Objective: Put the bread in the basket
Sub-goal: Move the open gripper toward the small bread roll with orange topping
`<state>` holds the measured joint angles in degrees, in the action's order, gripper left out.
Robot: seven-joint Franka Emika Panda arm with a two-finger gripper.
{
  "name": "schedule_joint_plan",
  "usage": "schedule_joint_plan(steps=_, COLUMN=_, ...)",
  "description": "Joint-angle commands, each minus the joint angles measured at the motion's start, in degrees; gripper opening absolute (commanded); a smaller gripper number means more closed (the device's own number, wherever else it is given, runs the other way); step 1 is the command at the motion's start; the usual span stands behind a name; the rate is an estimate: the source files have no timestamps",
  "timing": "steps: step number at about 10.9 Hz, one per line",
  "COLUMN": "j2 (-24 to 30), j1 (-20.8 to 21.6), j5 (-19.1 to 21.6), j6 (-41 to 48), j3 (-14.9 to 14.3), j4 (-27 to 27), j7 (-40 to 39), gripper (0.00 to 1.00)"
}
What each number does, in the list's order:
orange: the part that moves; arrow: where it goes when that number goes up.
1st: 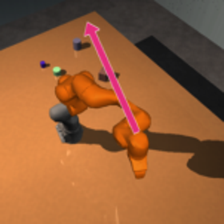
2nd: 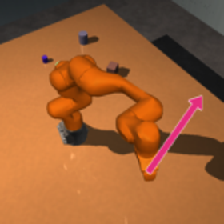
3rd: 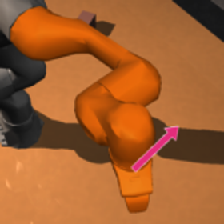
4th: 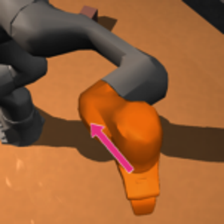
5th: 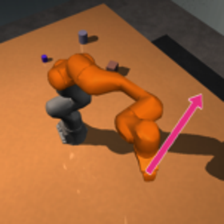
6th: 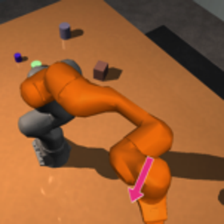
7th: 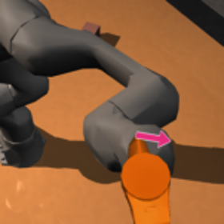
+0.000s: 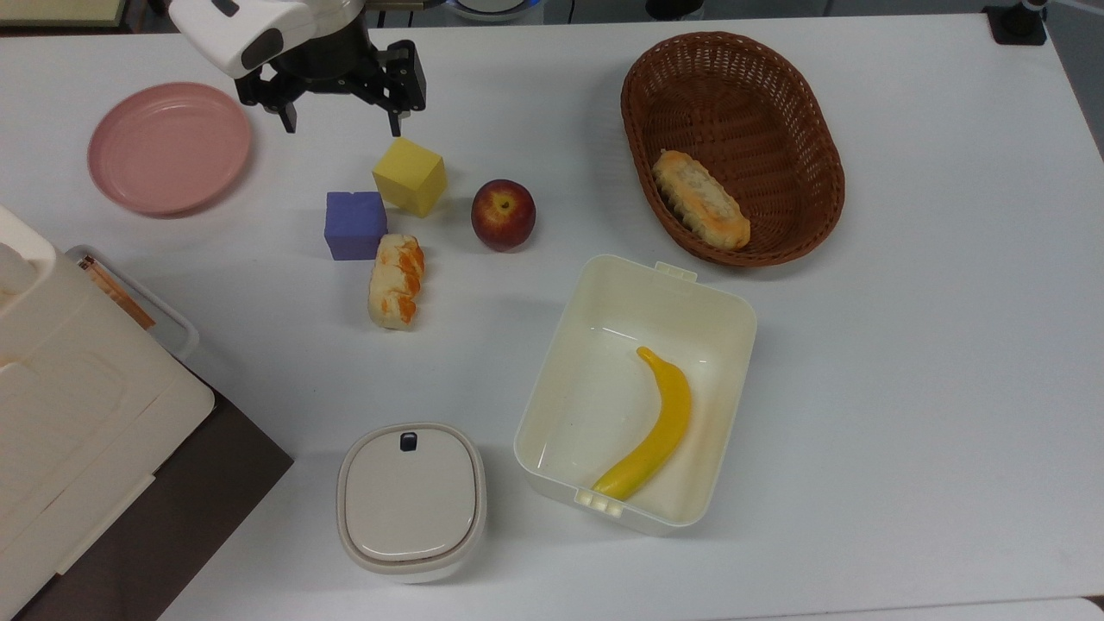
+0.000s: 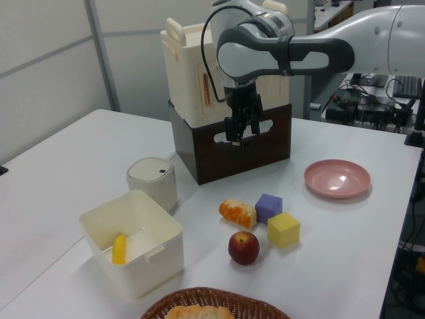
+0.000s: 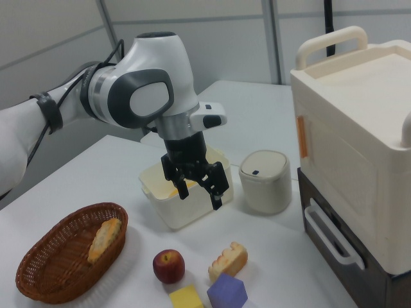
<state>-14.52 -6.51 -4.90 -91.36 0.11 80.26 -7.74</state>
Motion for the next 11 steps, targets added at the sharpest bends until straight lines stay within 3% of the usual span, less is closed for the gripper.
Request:
schedule_joint_plan(steps=1, j2=1.77, j1=0.45, j5=0.77, j6=-0.40, j3=0.24, j4=1.12, j7=0.88, gripper=1.00)
schedule_joint_plan(steps=11, j2=0.37, j1=0.10, j5=1.03, j6=1.45, j3=0.07, j4=2.17, j7=0.97, gripper=1.00)
